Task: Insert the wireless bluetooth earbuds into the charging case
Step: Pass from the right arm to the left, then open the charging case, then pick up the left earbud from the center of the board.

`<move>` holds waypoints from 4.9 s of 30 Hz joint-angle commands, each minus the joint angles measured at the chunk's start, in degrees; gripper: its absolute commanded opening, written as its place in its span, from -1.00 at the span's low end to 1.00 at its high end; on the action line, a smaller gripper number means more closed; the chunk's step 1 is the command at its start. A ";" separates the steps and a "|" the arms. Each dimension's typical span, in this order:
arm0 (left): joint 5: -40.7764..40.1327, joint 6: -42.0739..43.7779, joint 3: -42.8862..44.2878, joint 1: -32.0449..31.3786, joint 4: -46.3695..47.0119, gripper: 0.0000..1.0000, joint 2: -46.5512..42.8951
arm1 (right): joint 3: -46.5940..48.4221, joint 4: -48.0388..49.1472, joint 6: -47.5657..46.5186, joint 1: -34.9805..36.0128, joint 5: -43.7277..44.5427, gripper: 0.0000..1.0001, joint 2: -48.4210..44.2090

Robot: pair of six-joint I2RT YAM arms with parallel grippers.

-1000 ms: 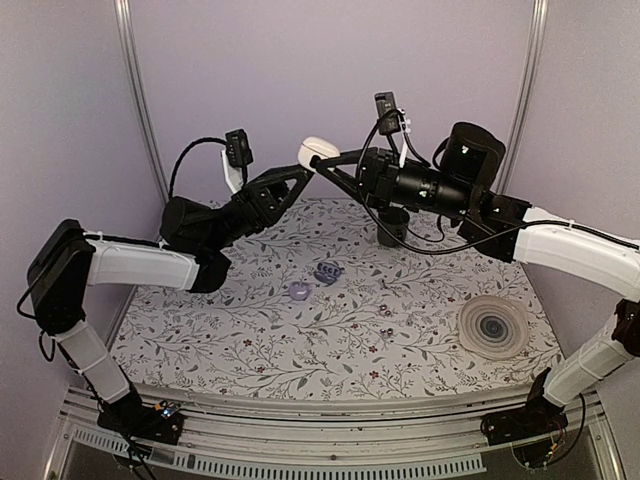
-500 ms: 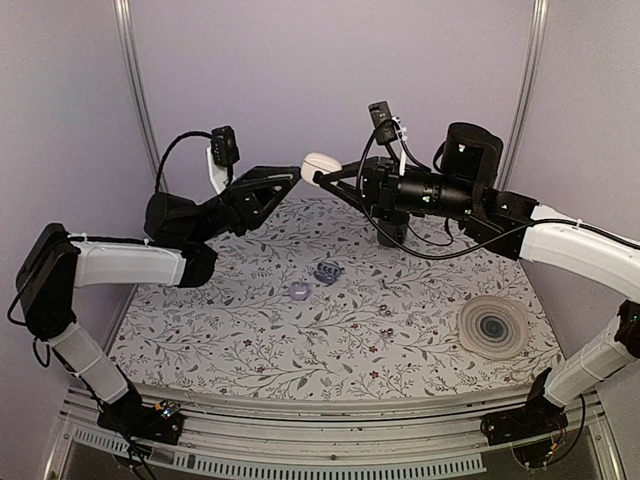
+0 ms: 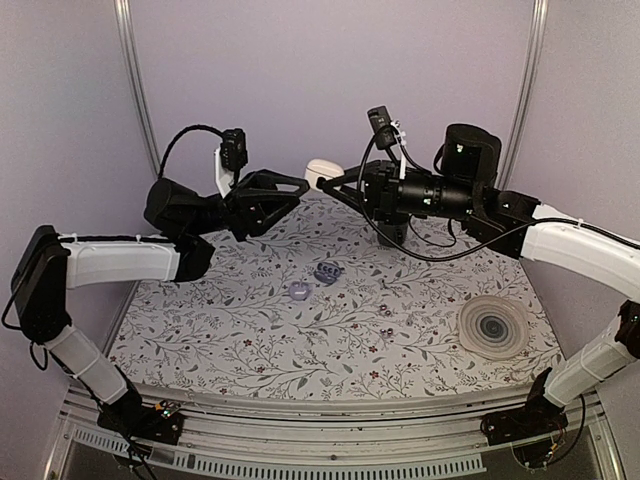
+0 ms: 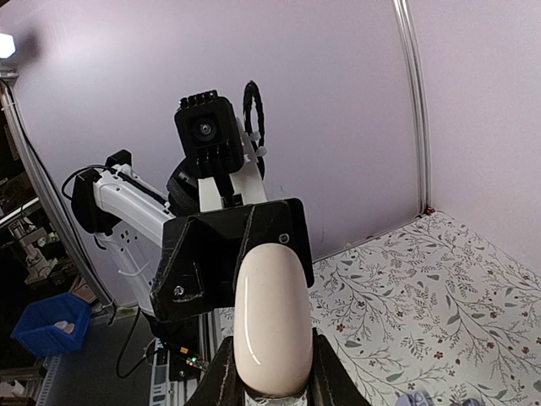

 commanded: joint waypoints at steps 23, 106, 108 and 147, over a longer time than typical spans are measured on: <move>2.75 15.41 6.36 -1.22 -28.43 -0.44 -3.22 | -0.53 -3.99 -2.88 0.08 -4.12 -0.91 0.06; 2.46 33.83 4.84 -4.58 -45.04 -1.00 -4.89 | 2.50 -13.61 5.14 -0.24 -5.34 -0.56 -1.03; 1.01 36.32 4.41 -5.66 -45.98 -1.00 -5.82 | 3.04 -13.57 8.66 -0.40 -5.95 -0.53 -0.39; -31.20 31.13 -21.42 -1.30 -25.58 -1.00 -16.28 | 9.35 -29.05 6.99 -2.18 15.93 0.15 4.10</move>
